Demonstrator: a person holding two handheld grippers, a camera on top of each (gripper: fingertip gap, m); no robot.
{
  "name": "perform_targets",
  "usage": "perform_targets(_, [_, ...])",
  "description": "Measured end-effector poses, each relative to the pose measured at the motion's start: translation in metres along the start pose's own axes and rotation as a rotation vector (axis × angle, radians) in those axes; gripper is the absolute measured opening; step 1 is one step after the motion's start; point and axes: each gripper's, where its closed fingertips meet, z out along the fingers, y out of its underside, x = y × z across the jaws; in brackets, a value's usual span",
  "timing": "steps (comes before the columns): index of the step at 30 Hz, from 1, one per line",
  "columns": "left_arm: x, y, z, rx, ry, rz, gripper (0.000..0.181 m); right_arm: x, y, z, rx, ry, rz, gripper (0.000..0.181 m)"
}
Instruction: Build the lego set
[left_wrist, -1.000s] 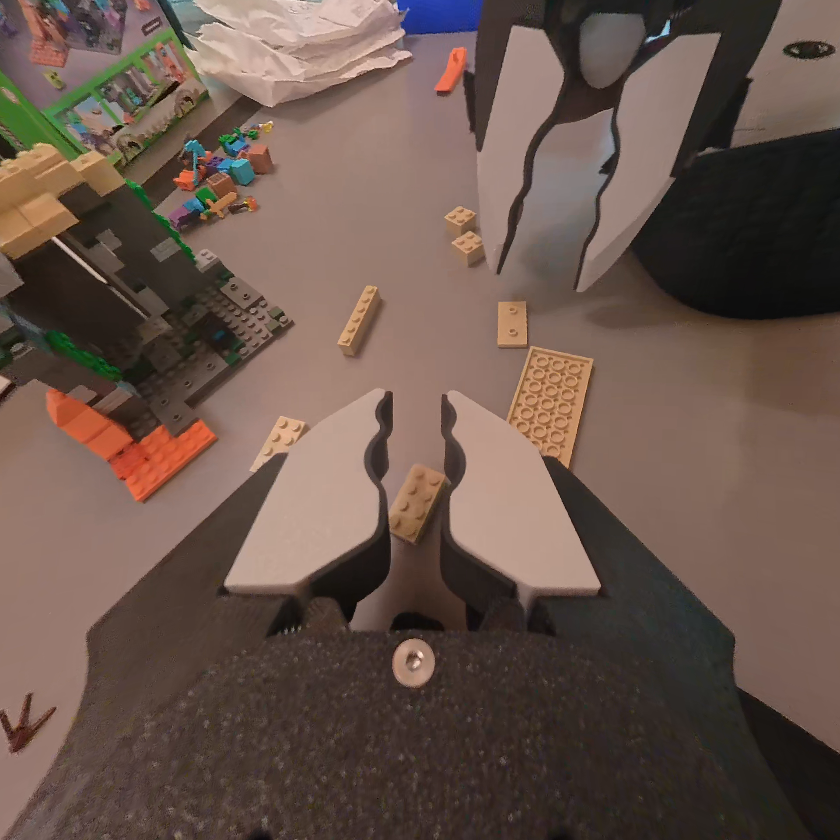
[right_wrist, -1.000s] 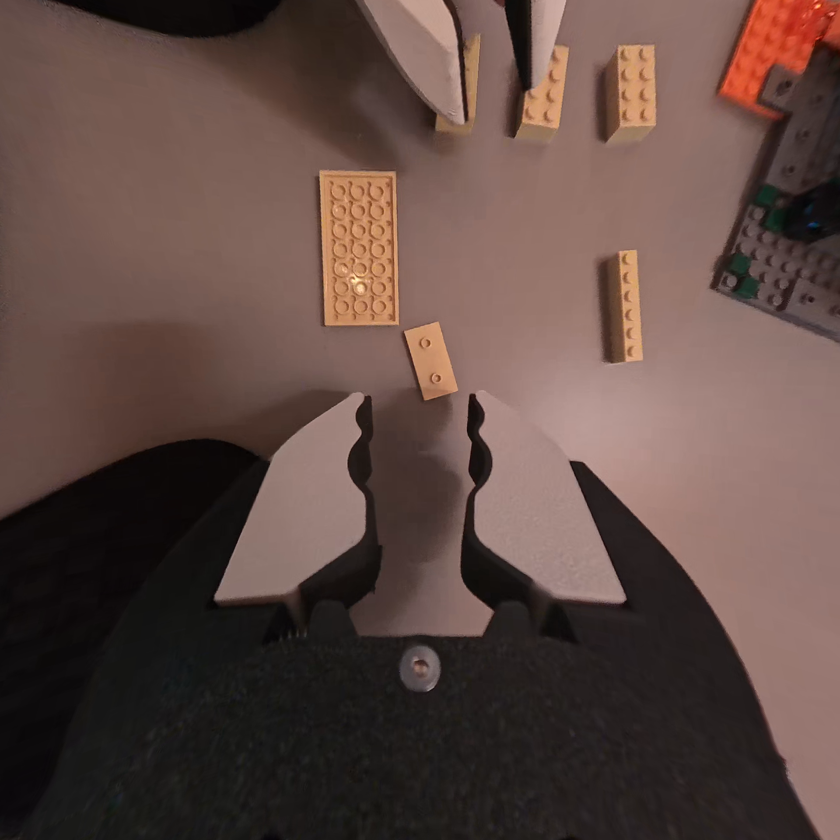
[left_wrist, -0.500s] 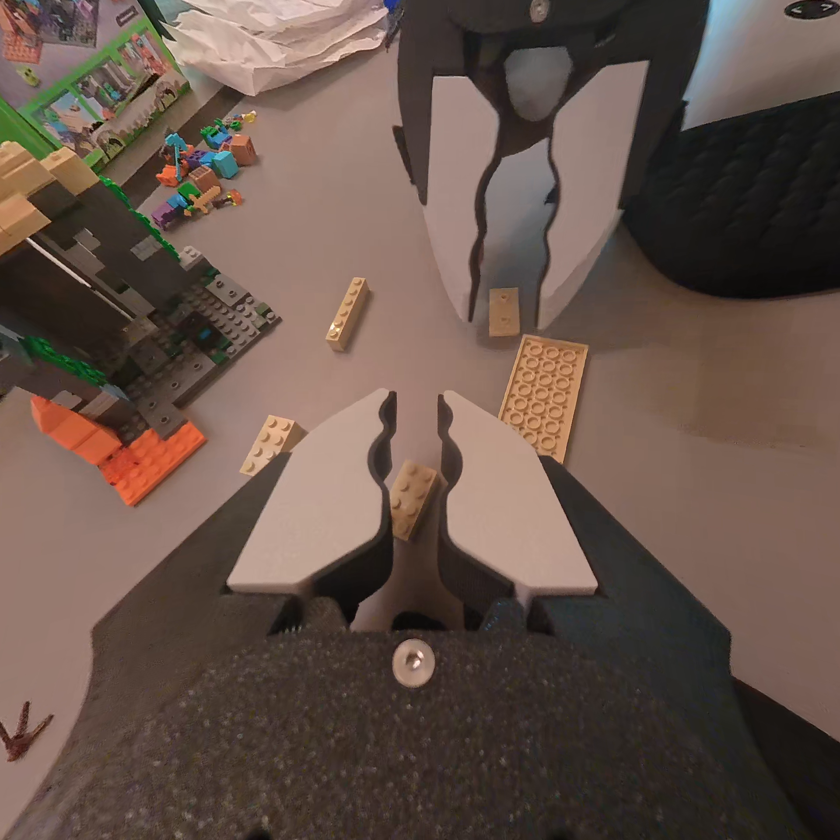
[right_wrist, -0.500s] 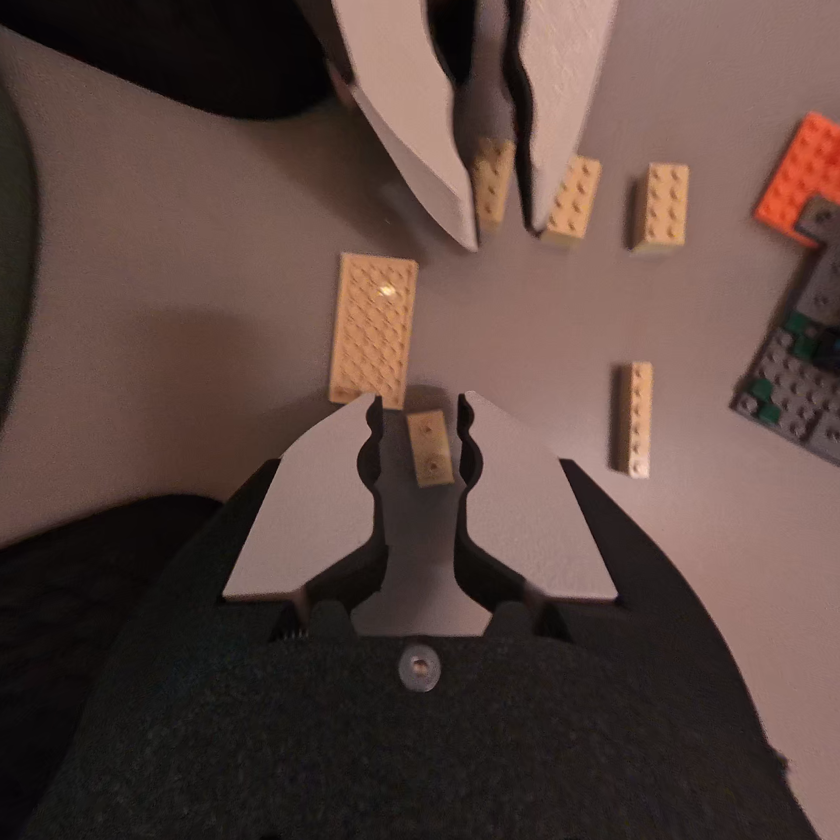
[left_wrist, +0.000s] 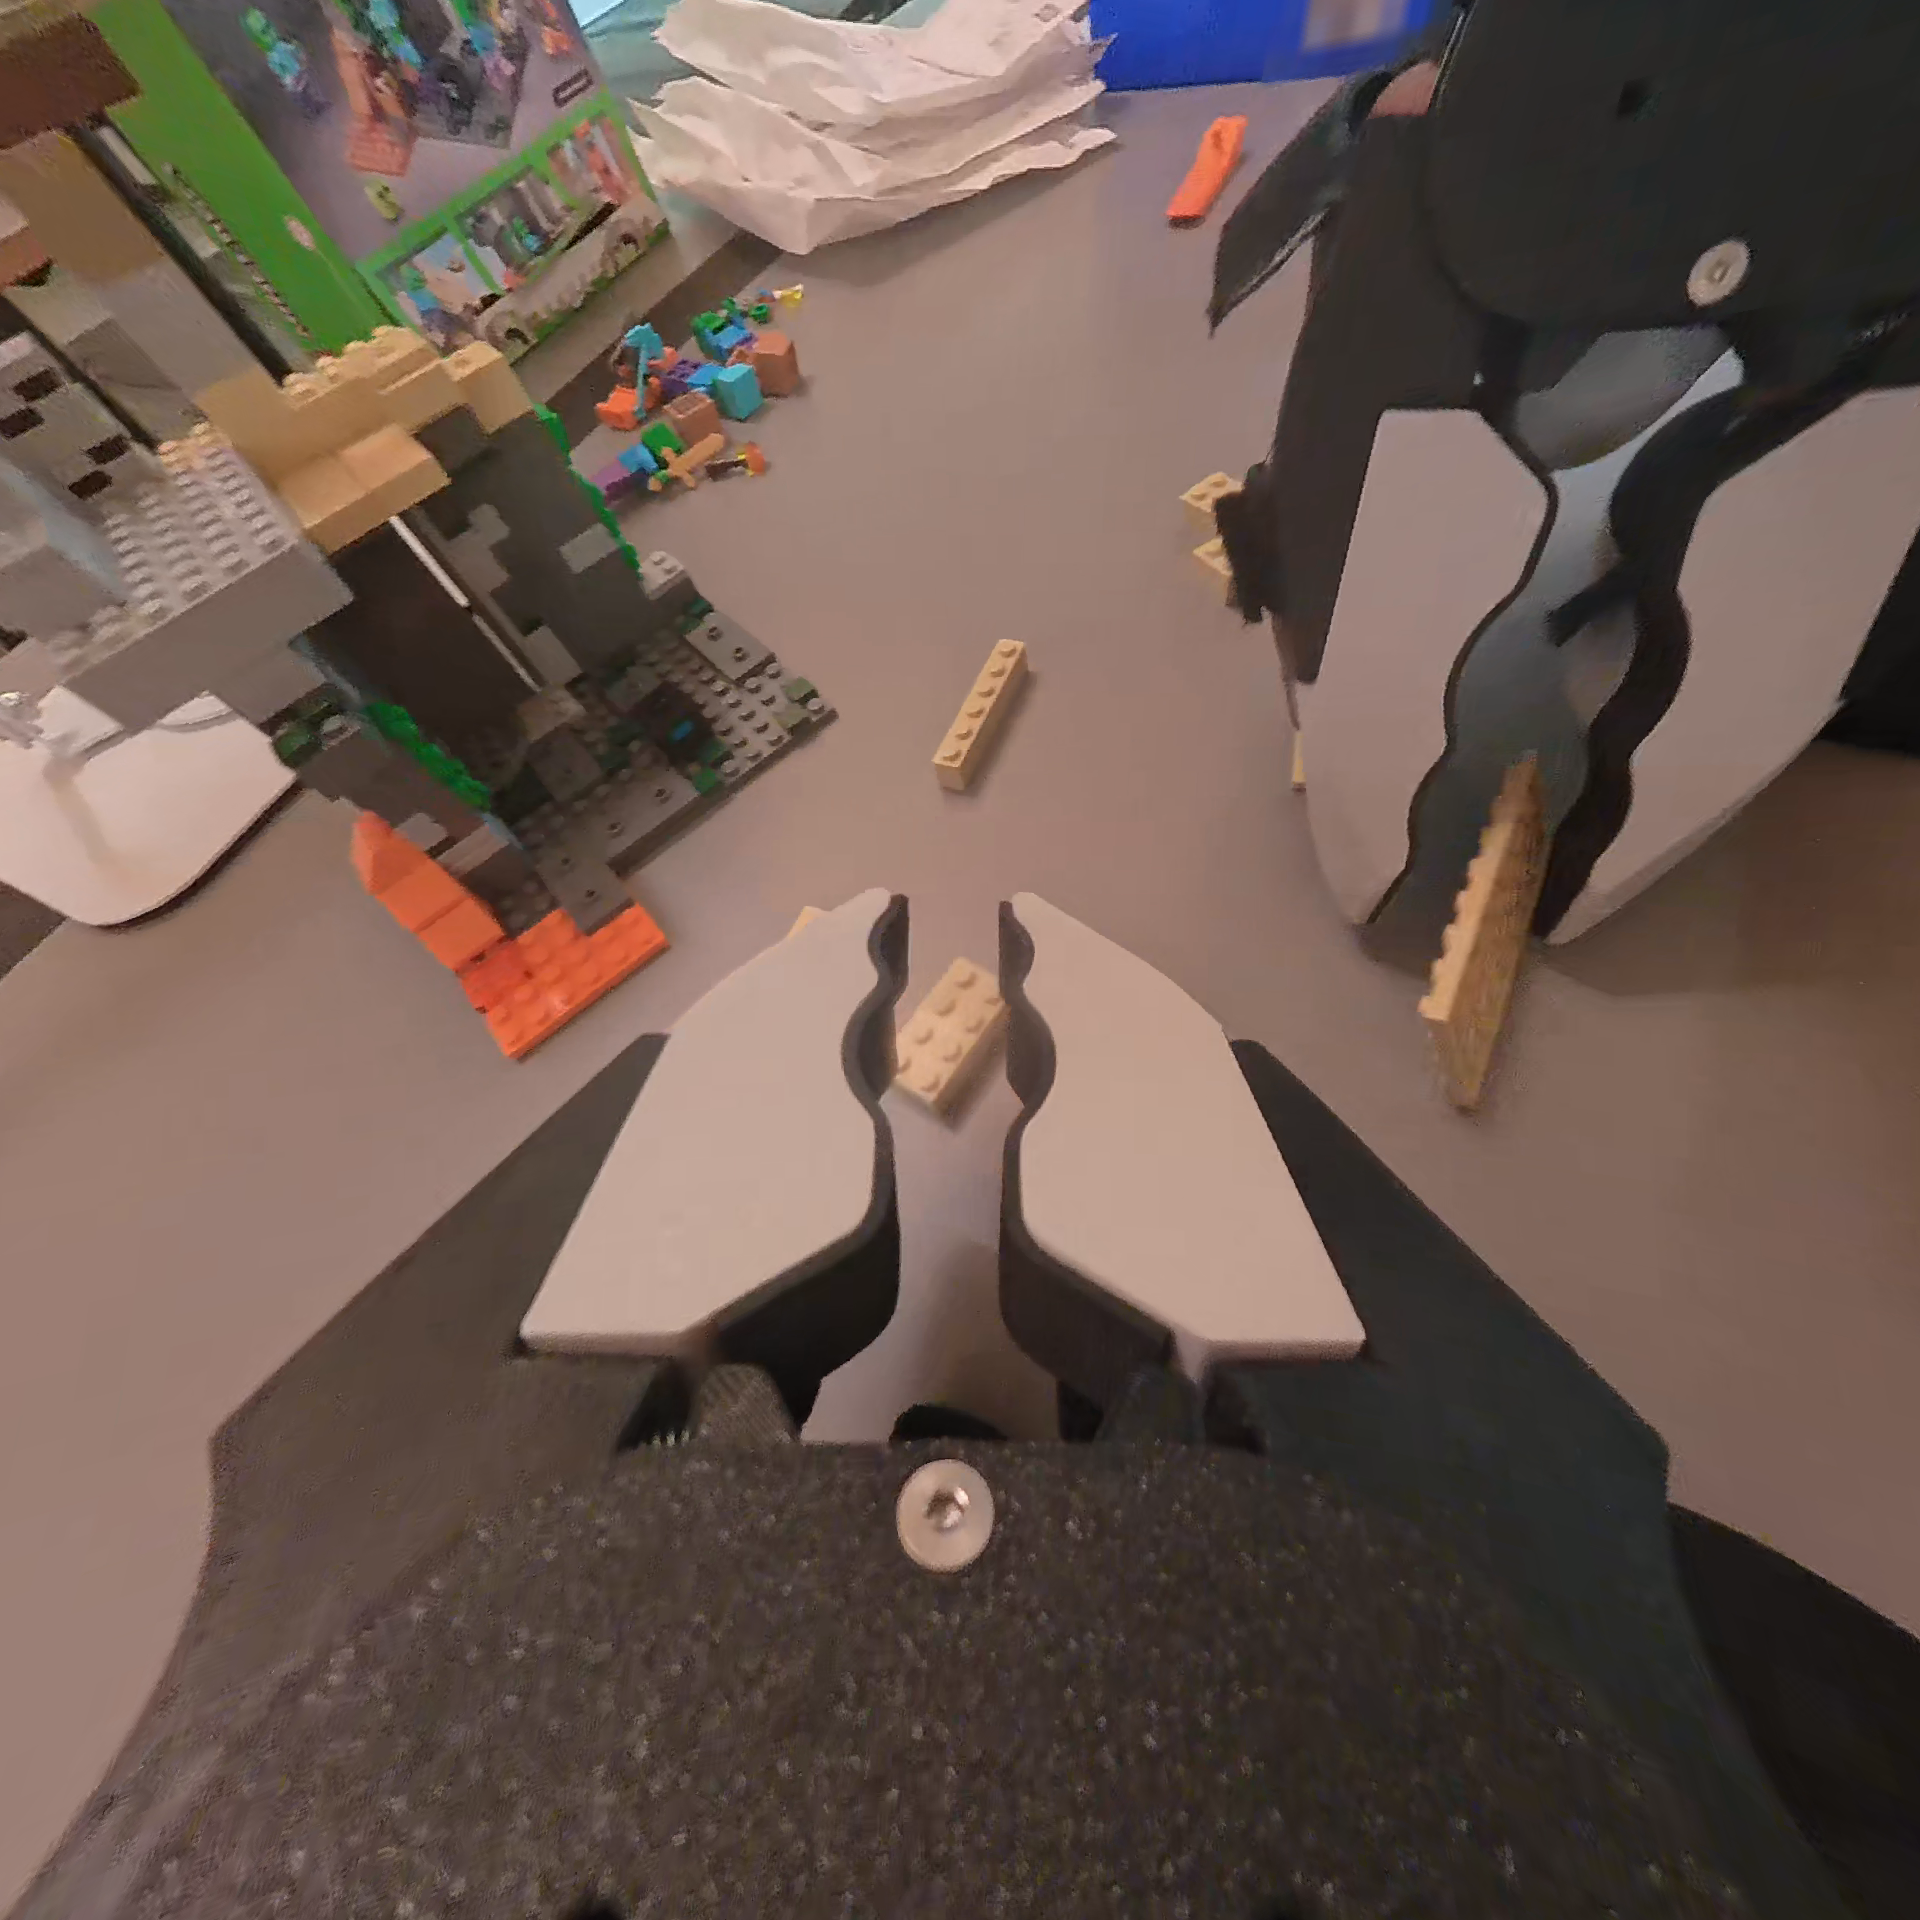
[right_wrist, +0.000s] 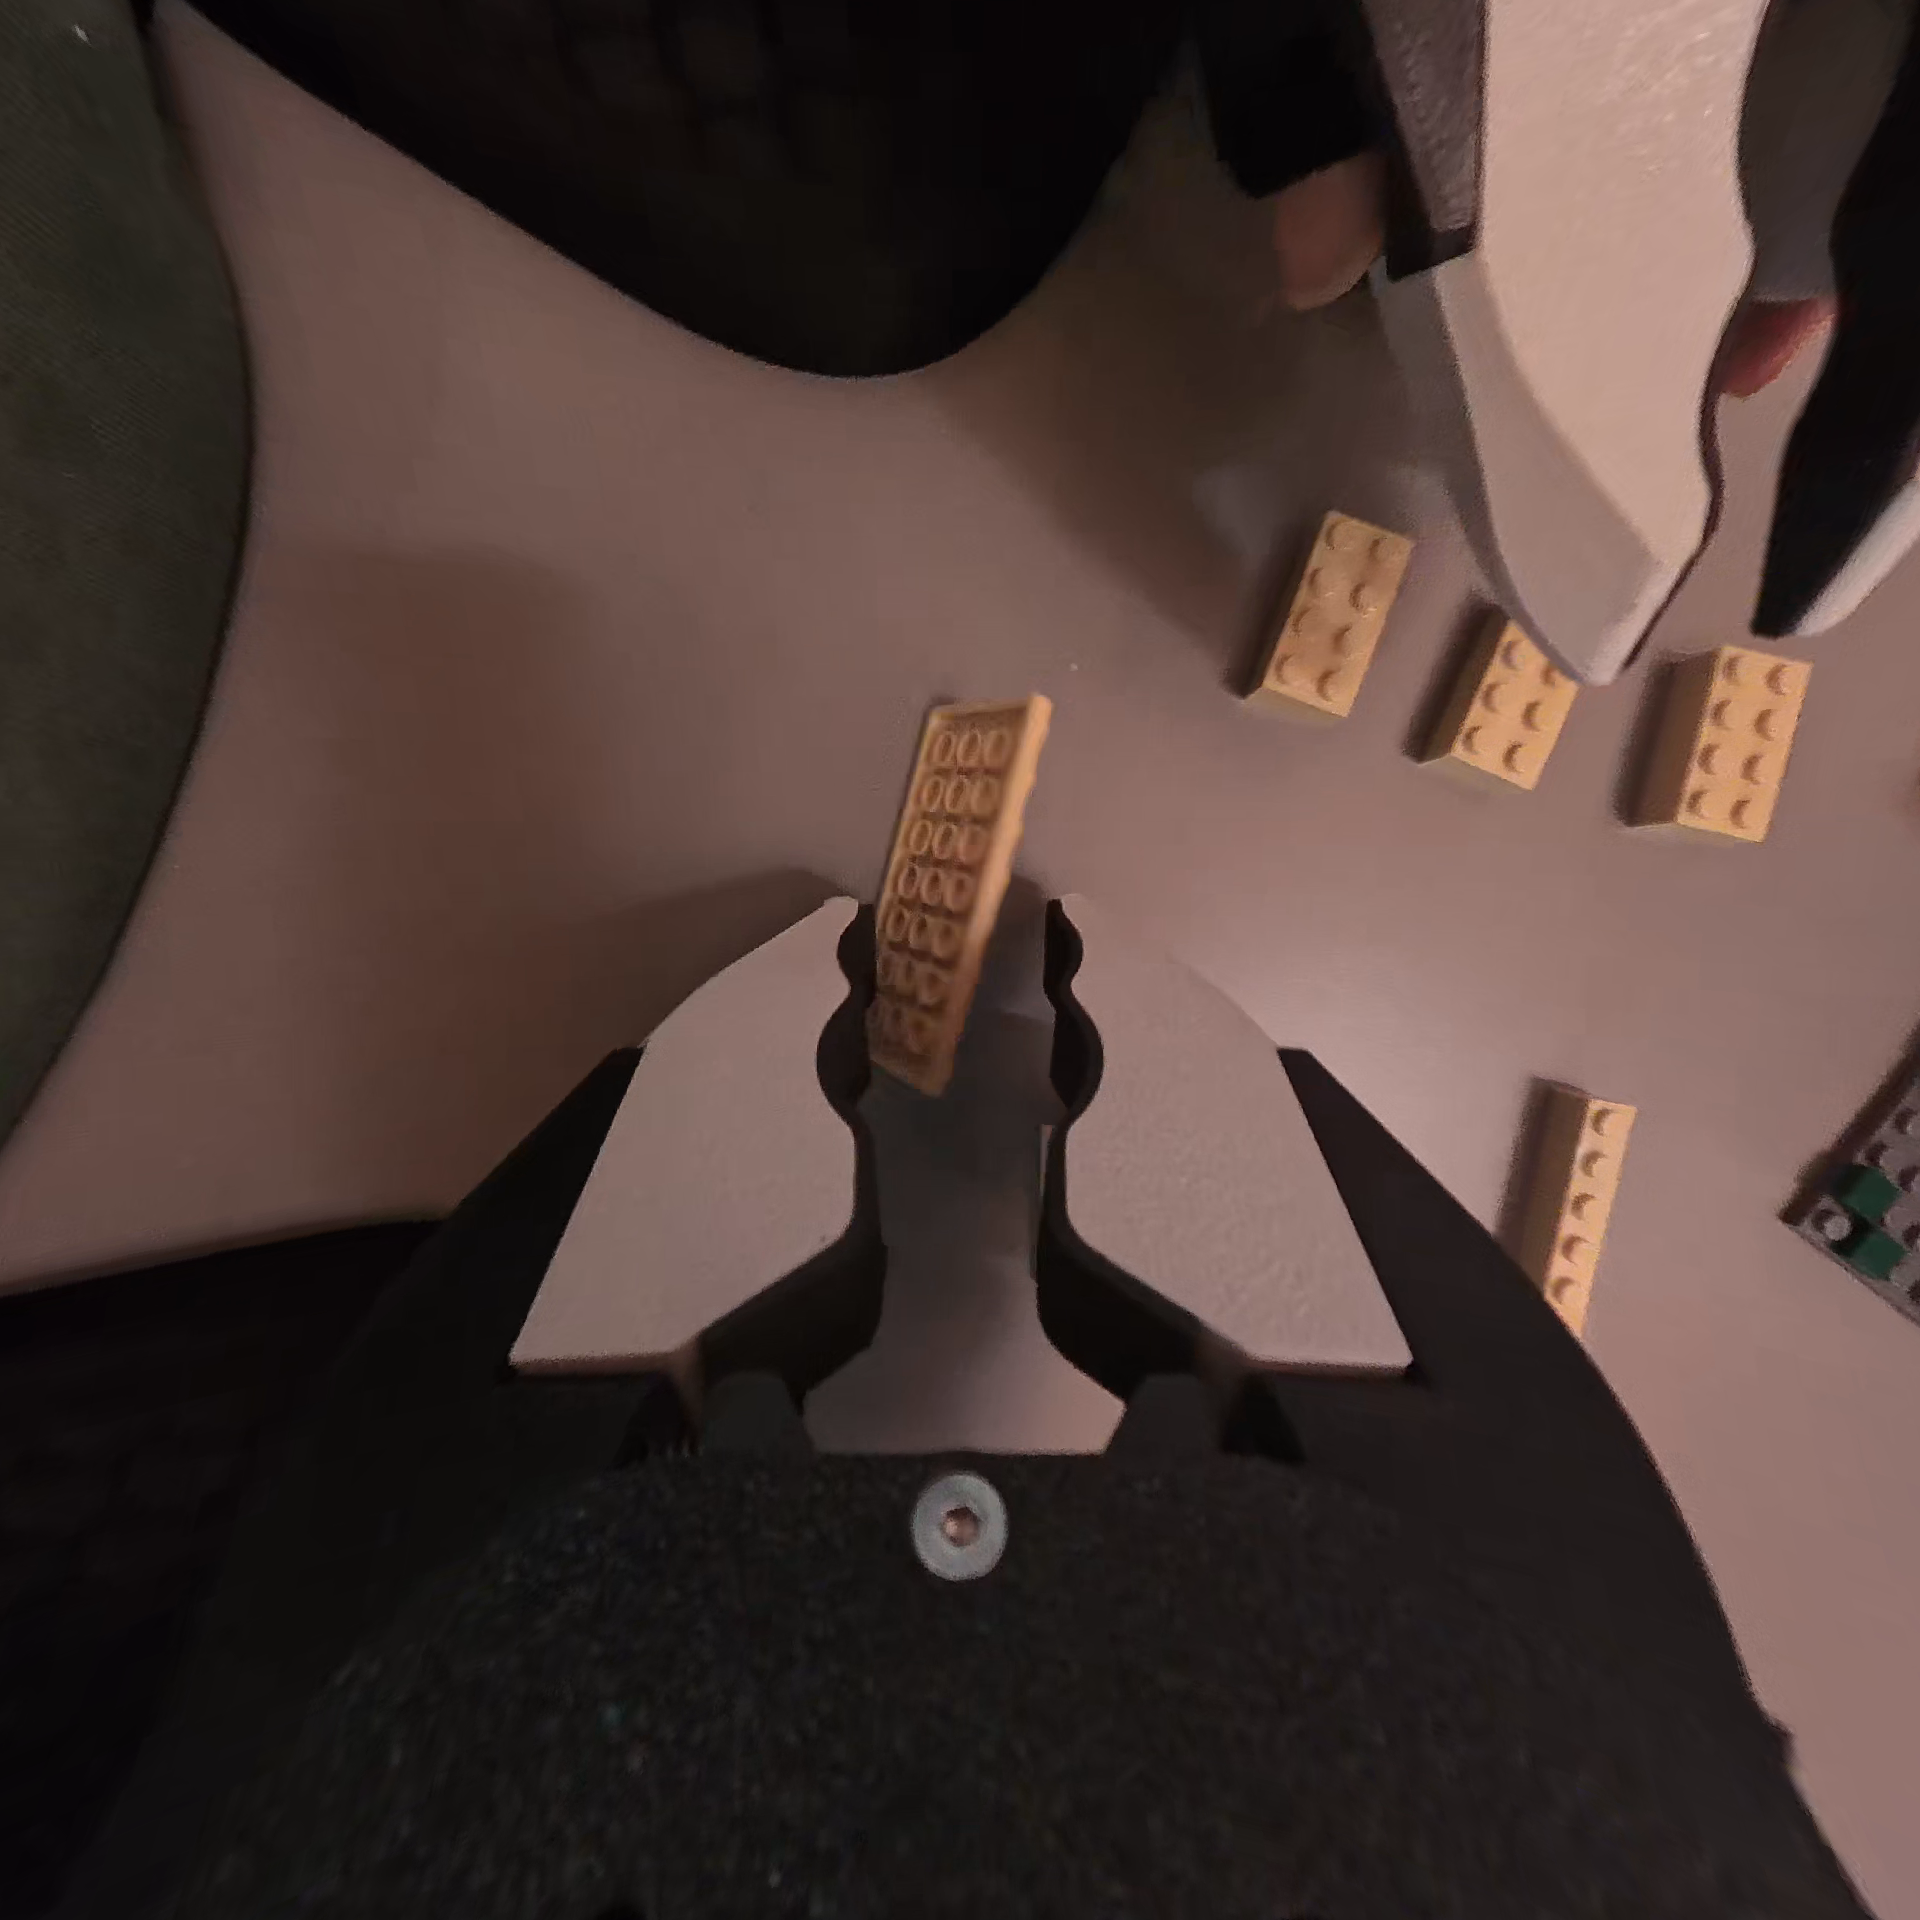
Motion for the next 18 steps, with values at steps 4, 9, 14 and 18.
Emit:
perform_targets(4, [-0.018, 0.004, -0.004, -0.025, -0.076, -0.001, 0.015, 0.021, -0.009, -0.015, 0.078, 0.039, 0.057, 0.032])
perform_targets(9, [-0.031, 0.01, -0.007, -0.03, -0.107, -0.054, 0.014, 0.041, -0.018, -0.025, 0.094, 0.076, 0.059, 0.031])
perform_targets(14, [-0.047, 0.013, -0.013, -0.053, -0.18, -0.014, 0.013, 0.06, -0.037, -0.008, 0.086, 0.1, 0.087, 0.03])
perform_targets(18, [-0.055, 0.017, -0.017, -0.056, -0.205, -0.026, 0.013, 0.063, -0.044, 0.017, 0.038, 0.102, 0.082, 0.031])
